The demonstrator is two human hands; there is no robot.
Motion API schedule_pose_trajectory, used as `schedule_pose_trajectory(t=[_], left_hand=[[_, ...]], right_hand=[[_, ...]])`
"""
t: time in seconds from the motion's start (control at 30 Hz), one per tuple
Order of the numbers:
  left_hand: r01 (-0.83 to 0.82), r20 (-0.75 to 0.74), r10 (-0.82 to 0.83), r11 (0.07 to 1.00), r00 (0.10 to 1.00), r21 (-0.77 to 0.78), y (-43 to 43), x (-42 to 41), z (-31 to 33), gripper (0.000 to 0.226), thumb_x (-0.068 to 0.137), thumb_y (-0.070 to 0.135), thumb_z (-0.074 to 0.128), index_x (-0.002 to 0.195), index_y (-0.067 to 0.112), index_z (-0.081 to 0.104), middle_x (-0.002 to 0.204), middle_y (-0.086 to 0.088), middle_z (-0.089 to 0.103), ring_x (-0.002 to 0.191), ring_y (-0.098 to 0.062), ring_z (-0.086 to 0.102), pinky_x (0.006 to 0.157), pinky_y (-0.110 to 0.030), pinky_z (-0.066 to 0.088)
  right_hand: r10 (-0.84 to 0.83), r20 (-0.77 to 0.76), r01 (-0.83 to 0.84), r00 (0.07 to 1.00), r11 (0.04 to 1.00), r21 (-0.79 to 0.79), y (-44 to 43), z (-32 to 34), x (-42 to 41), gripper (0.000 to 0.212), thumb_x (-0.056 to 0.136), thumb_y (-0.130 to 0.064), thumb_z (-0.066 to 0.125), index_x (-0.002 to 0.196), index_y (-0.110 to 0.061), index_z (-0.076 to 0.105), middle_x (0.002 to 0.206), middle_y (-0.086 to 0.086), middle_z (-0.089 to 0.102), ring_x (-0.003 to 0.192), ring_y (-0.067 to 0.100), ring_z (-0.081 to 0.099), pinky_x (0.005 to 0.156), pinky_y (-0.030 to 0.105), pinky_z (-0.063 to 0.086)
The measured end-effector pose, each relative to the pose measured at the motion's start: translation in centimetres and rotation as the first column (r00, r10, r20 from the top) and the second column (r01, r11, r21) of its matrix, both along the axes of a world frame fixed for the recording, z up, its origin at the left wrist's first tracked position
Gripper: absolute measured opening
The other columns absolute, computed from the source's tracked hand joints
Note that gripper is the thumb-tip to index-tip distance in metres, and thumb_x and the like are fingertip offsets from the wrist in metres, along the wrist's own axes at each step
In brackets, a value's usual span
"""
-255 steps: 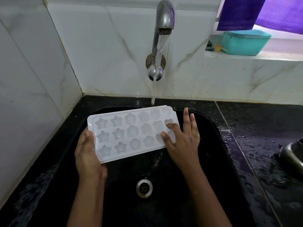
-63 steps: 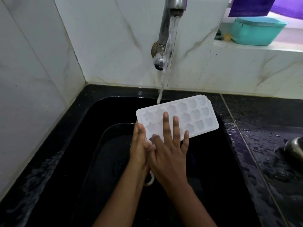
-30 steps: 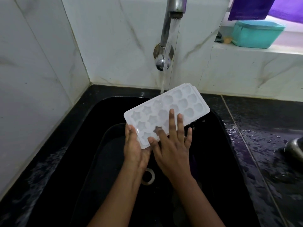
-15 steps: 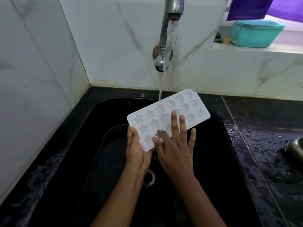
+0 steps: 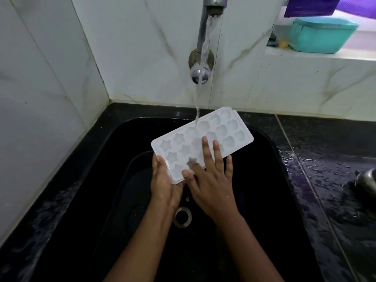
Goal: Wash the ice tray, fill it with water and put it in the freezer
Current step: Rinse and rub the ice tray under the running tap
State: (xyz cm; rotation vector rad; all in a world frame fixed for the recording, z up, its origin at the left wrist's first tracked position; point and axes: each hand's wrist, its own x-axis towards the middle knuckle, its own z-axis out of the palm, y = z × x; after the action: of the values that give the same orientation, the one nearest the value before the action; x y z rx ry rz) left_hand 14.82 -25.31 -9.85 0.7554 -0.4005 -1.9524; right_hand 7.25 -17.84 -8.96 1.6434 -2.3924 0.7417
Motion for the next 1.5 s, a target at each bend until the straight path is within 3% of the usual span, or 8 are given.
schedule_pose_trajectory(t=[0.47, 0.6, 0.77, 0.9, 1.07, 1.23, 1.37, 1.5], left_hand=[[-0.003, 0.015, 0.004, 0.996, 1.000, -0.086, -0.1, -0.2, 0.4, 0.034, 0.103, 0.036, 0.035, 0.131, 0.026, 0.052, 0.119, -0.007, 0.069, 0.106, -0.027, 0.068, 0.080, -0.045, 0.058], [-0.018, -0.026, 0.016, 0.998, 1.000, -0.068, -0.5, 0.4, 0.2, 0.031, 0.103, 0.037, 0.035, 0.126, 0.027, 0.055, 0.123, -0.010, 0.067, 0.108, -0.030, 0.066, 0.087, -0.052, 0.054], [0.010, -0.022, -0.012, 0.996, 1.000, -0.091, 0.3, -0.2, 0.5, 0.035, 0.104, 0.033, 0.034, 0.133, 0.023, 0.050, 0.118, -0.009, 0.069, 0.106, -0.028, 0.068, 0.079, -0.044, 0.058], [-0.024, -0.003, 0.024, 0.995, 1.000, -0.094, -0.1, 0.3, 0.4, 0.035, 0.104, 0.034, 0.034, 0.133, 0.023, 0.050, 0.119, -0.009, 0.069, 0.104, -0.027, 0.068, 0.075, -0.043, 0.058], [0.052, 0.035, -0.049, 0.994, 0.998, -0.096, 0.9, -0.4, 0.9, 0.036, 0.103, 0.035, 0.035, 0.135, 0.025, 0.049, 0.118, -0.007, 0.070, 0.106, -0.027, 0.068, 0.080, -0.045, 0.057], [-0.089, 0.085, 0.095, 0.994, 0.992, -0.071, -0.3, 0.7, 1.5, 0.036, 0.103, 0.038, 0.036, 0.133, 0.025, 0.051, 0.123, -0.010, 0.066, 0.108, -0.028, 0.067, 0.093, -0.053, 0.051], [-0.140, 0.150, 0.151, 0.987, 0.977, -0.081, -1.5, 2.4, 1.9, 0.024, 0.104, 0.038, 0.037, 0.111, 0.033, 0.060, 0.110, -0.004, 0.072, 0.095, -0.024, 0.071, 0.075, -0.049, 0.058], [-0.151, 0.158, 0.167, 0.983, 0.973, -0.108, -1.6, 3.1, 2.2, 0.026, 0.104, 0.037, 0.036, 0.114, 0.033, 0.059, 0.100, 0.003, 0.074, 0.089, -0.018, 0.073, 0.063, -0.043, 0.059]], right_hand=[[-0.094, -0.010, 0.094, 0.996, 0.995, -0.015, -0.4, -0.1, 0.8, 0.053, 0.094, -0.057, 0.023, 0.120, -0.029, 0.060, 0.161, 0.002, 0.000, 0.147, 0.018, -0.011, 0.114, 0.048, -0.010], [0.053, 0.138, -0.064, 0.989, 0.995, 0.073, -0.3, 0.5, 0.3, 0.066, 0.088, -0.062, 0.012, 0.133, -0.033, 0.050, 0.156, -0.009, -0.021, 0.140, 0.010, -0.031, 0.111, 0.043, -0.020], [-0.071, -0.010, 0.071, 0.997, 0.997, -0.018, -0.1, 0.0, 0.2, 0.053, 0.094, -0.057, 0.022, 0.117, -0.030, 0.061, 0.160, 0.000, -0.001, 0.147, 0.018, -0.012, 0.114, 0.048, -0.009], [0.072, 0.093, -0.079, 0.993, 0.994, 0.072, -0.1, 0.2, -0.1, 0.063, 0.089, -0.061, 0.017, 0.129, -0.030, 0.054, 0.159, -0.007, -0.012, 0.142, 0.010, -0.026, 0.111, 0.043, -0.018], [-0.132, -0.084, 0.127, 0.988, 0.990, -0.065, 0.3, 0.0, -0.1, 0.045, 0.095, -0.052, 0.029, 0.101, -0.028, 0.066, 0.159, 0.006, 0.016, 0.148, 0.023, 0.004, 0.114, 0.052, 0.000], [0.104, 0.019, -0.104, 0.994, 0.994, -0.029, -0.1, -0.1, 0.7, 0.056, 0.093, -0.058, 0.023, 0.131, -0.029, 0.053, 0.160, -0.002, -0.001, 0.146, 0.015, -0.013, 0.115, 0.050, -0.003], [0.110, 0.237, -0.055, 0.965, 0.972, -0.227, -0.2, 0.8, 0.5, 0.054, 0.094, -0.058, 0.025, 0.112, -0.026, 0.065, 0.157, -0.008, 0.019, 0.147, 0.008, 0.001, 0.116, 0.045, 0.005], [0.030, 0.172, 0.015, 0.985, 0.967, -0.254, -0.3, 0.5, -0.2, 0.044, 0.094, -0.050, 0.036, 0.117, -0.025, 0.063, 0.157, -0.001, 0.022, 0.147, 0.012, 0.004, 0.114, 0.049, 0.012]])
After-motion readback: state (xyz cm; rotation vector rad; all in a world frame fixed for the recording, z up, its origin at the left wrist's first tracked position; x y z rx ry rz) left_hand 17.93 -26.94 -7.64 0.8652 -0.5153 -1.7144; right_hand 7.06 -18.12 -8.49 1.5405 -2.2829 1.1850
